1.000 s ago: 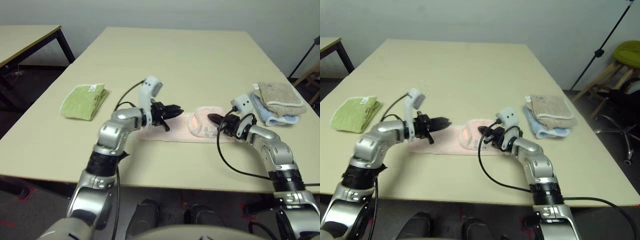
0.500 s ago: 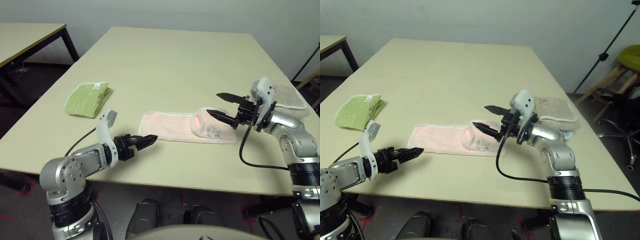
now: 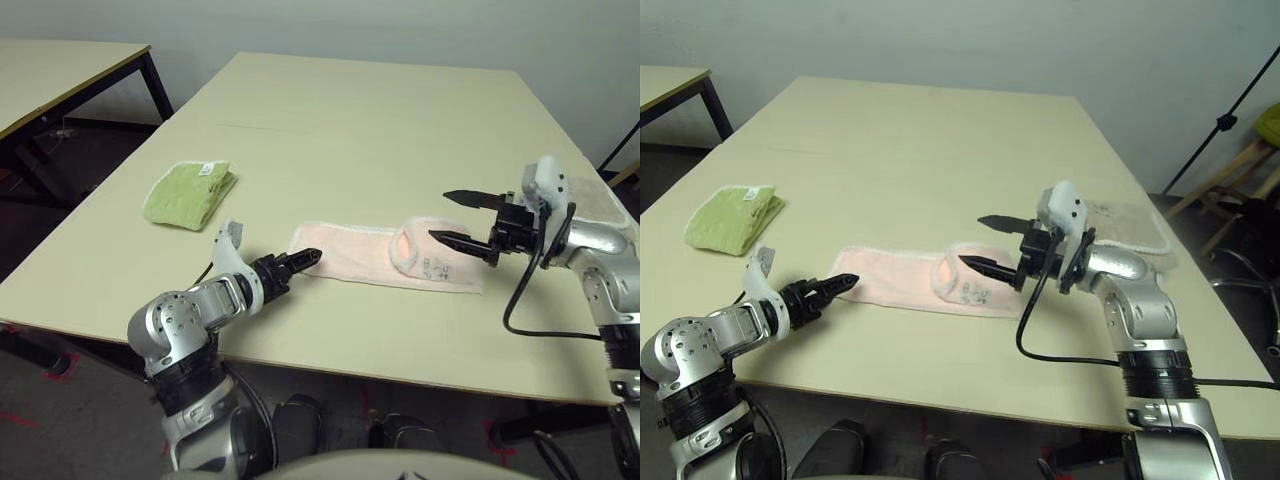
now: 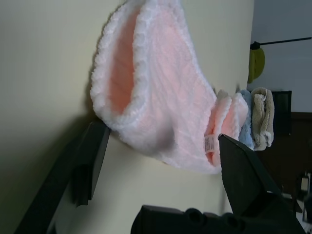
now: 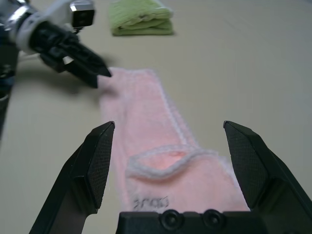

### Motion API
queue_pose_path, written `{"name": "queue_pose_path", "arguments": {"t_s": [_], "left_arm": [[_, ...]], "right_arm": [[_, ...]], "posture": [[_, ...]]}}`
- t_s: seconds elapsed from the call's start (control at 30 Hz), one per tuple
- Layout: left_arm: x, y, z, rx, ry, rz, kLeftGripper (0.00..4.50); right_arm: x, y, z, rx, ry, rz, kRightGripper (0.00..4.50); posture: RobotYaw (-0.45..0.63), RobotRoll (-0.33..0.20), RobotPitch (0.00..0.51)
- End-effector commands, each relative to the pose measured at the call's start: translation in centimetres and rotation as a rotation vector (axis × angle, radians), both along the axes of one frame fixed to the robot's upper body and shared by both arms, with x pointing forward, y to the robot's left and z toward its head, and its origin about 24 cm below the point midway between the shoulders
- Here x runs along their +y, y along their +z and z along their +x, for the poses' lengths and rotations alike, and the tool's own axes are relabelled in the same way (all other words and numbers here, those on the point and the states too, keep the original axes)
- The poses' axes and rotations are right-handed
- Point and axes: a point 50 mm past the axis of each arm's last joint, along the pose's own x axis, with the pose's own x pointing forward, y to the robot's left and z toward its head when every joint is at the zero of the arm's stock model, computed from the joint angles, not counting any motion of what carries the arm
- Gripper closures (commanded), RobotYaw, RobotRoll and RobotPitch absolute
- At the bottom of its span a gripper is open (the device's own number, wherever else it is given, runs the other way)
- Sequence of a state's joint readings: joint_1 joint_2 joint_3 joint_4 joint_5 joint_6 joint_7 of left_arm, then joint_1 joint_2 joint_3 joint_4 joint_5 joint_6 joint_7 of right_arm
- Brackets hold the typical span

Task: Fold the towel and set it aside.

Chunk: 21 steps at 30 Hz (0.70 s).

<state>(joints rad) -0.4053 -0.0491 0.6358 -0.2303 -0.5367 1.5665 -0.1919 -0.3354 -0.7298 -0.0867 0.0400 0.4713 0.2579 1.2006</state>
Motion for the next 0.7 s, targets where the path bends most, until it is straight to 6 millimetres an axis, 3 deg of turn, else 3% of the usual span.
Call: {"name": "queue_pose_path", "arguments": {"t_s": [0.03,0.17,0.27,0.6,0.7], "left_arm": [[0.0,-1.4,-0.4,0.078,0.031,0.021,0.00],[-0.4,-2.0,-0.7,0.082,0.035,0.013,0.00],[-0.6,-2.1,-0.7,0.058,0.053,0.003,0.59],[0.5,-2.3,-0.1,-0.042,0.117,0.032,4.29],[1.5,-1.8,0.3,-0.078,0.147,0.038,4.46]], "right_arm": [[-1.2,0.4,-0.8,0.031,0.008,-0.022,0.03],[-2.5,-0.1,-1.6,0.091,0.010,-0.079,0.03],[-3.3,-0.2,-1.7,0.106,-0.002,-0.103,0.00],[-3.9,-0.4,-1.4,0.123,-0.010,-0.147,0.00],[-3.7,-0.2,-1.4,0.130,-0.002,-0.145,0.00]], "posture": [[0.12,0.000,0.074],[0.12,0.000,0.074],[0.13,0.000,0.075],[0.14,0.000,0.059],[0.15,0.000,0.060]]}}
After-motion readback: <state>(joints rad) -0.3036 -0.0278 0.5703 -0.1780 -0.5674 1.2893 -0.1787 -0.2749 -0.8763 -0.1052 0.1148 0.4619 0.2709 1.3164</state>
